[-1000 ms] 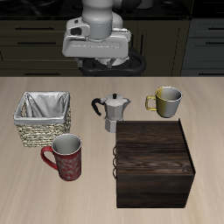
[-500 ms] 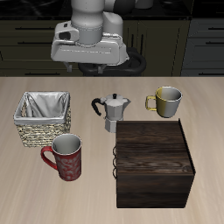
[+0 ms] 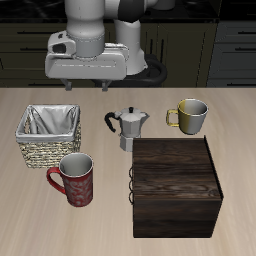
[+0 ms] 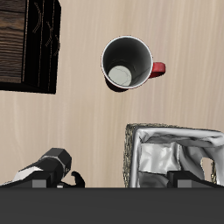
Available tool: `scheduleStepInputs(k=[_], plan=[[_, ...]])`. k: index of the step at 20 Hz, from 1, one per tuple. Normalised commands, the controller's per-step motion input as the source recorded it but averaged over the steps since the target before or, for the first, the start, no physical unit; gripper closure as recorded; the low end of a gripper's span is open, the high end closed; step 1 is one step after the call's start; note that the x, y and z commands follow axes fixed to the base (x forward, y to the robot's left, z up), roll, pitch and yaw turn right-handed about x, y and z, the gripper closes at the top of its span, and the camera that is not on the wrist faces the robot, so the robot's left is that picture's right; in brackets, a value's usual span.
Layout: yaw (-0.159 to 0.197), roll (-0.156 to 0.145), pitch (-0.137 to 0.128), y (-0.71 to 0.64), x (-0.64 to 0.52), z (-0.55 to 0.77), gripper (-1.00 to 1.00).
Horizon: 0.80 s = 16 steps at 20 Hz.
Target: Place the red mug in the basket
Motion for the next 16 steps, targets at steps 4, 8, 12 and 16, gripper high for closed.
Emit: scheduleStepInputs(k=[4, 8, 12, 16], plan=[[0.053, 0.033, -0.010, -0.12, 0.13, -0.02, -1.00], [0.059, -0.011, -0.012, -0.27, 0.24, 0.01, -1.00], [0.022, -0.023, -0.005, -0.23, 0.21, 0.00, -1.00], [-0.035, -0.034, -0.007, -0.23, 0.13, 0.06, -1.00]])
